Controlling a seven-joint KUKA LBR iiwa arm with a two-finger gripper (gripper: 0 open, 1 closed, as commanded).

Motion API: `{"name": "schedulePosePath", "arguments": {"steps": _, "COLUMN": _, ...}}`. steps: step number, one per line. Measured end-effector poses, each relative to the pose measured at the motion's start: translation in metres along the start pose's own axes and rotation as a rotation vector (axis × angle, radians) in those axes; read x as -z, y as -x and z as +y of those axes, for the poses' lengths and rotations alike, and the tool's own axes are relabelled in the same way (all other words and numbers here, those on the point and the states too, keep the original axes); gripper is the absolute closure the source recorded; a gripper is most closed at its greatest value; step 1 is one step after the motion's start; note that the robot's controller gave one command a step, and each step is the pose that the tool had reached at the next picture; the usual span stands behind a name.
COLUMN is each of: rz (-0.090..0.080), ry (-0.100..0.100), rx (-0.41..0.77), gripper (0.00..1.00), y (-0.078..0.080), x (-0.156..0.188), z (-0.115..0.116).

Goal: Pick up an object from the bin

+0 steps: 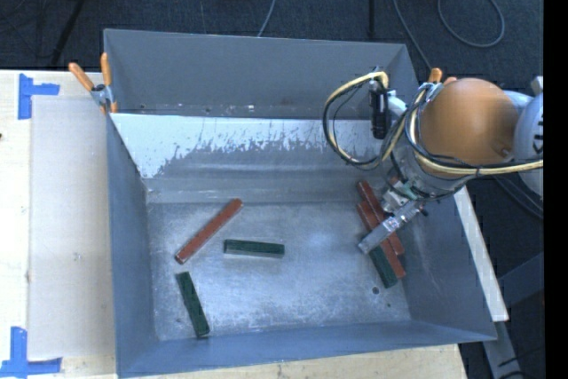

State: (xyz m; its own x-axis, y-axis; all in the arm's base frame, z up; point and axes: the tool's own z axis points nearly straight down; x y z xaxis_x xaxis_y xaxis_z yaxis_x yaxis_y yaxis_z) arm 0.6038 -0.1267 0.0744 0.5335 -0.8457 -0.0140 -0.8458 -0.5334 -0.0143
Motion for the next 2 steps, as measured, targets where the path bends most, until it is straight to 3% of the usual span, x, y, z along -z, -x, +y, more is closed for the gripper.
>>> {"name": "schedulePosePath", "arguments": {"steps": 1, "rz": -0.012, "ry": 0.000, "rx": -0.002, "gripper": 1.00, "y": 0.005, "x": 0.001, "z": -0.002}}
{"name": "schedulePosePath", "arguments": {"steps": 2, "rz": 0.015, "ry": 0.009, "rx": -0.002, "gripper": 1.00, "y": 0.007, "x": 0.079, "z": -0.006}}
